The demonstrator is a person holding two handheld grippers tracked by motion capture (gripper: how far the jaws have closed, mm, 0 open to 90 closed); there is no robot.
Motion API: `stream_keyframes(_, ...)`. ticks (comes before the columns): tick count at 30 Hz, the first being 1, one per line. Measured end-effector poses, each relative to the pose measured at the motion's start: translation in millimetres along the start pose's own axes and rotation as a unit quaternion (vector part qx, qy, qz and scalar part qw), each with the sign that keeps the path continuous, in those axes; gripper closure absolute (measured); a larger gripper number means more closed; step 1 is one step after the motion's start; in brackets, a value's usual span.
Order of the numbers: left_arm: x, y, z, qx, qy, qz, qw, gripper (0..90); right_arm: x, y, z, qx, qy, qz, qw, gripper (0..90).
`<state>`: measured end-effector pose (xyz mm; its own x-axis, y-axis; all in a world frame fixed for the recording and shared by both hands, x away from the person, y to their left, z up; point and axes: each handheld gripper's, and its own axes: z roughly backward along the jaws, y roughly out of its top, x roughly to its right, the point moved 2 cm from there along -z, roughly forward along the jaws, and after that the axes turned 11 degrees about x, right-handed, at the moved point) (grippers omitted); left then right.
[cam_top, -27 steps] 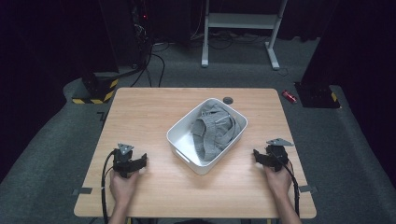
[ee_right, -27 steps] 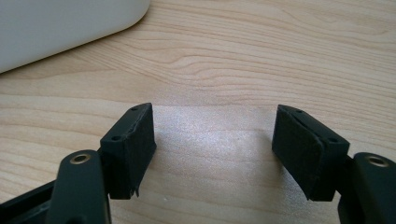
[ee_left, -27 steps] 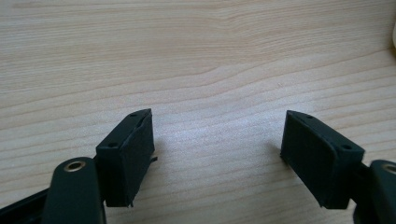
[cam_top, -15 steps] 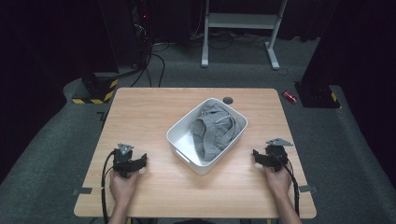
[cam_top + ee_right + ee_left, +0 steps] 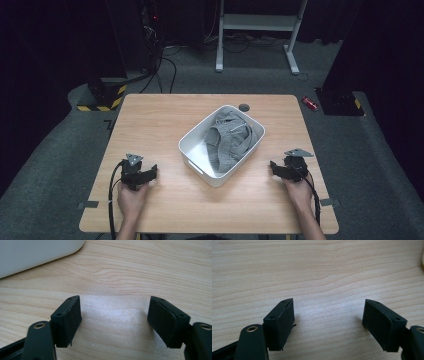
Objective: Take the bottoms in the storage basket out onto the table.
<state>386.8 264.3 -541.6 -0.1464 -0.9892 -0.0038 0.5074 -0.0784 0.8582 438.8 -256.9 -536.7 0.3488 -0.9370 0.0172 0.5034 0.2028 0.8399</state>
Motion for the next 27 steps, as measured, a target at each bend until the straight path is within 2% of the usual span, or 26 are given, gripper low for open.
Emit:
stream_keyframes(17,-0.4,0.1,-0.1,0.000,-0.001,0.001,1.0000,26.3,-0.6,-1.9,2.8,-0.002,0.009,0.002,1.0000,23.4)
stream_keyframes(21,-0.4,0.1,0.0,0.000,-0.001,0.001,1.0000,26.3,-1.2,-2.6,5.3,-0.003,0.014,-0.004,0.9999,23.0)
stream_keyframes(27,-0.3,0.1,-0.1,0.001,0.000,0.001,1.0000,26.3,-1.5,-0.9,11.2,0.013,0.025,-0.006,0.9996,22.9)
